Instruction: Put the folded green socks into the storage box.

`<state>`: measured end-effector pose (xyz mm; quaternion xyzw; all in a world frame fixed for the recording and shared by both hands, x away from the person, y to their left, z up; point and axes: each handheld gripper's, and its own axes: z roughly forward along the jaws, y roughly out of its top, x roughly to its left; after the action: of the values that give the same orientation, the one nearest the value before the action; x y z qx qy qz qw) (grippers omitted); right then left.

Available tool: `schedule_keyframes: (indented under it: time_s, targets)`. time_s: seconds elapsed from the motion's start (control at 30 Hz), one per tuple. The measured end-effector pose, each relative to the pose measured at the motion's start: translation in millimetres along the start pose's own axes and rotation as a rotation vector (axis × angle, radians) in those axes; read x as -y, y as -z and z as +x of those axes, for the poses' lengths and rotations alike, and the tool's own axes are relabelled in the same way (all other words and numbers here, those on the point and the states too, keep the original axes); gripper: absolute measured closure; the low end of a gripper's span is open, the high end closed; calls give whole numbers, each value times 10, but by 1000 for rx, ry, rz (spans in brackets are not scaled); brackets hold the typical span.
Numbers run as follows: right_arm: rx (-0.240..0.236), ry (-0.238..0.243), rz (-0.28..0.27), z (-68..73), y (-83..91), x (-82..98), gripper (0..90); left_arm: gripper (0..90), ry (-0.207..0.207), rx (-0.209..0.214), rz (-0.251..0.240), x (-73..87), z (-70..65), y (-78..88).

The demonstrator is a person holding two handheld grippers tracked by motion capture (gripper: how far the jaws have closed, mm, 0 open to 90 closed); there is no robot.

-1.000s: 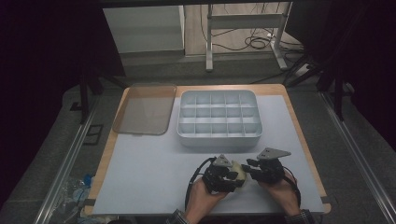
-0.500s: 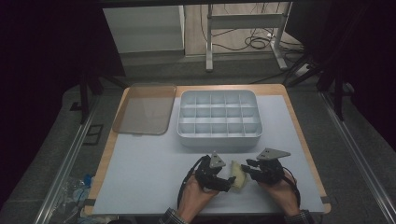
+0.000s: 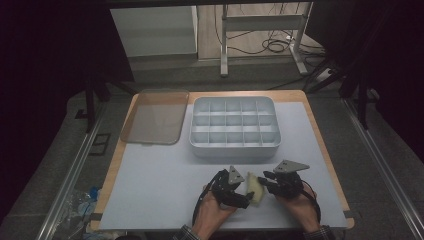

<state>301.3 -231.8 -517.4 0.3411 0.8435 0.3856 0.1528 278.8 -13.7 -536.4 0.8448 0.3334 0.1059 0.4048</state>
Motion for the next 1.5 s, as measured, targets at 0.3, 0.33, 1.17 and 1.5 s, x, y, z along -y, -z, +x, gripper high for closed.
schedule_keyframes:
  time_s: [0.3, 0.33, 1.17, 1.5]
  targets:
    - [-2, -4, -10, 13, -17, 18, 694, 145, -11, 28, -1, -18, 30, 36]
    - [-3, -3, -11, 13, -18, 20, 696, 141, -19, 29, -3, -27, 31, 55]
    - [10, 2, -45, 13, 122, -22, 588, 115, -59, -94, 60, 65, 86, 32]
    - [5, -9, -47, 8, 199, -14, 548, 106, -55, -70, 57, 78, -45, 19]
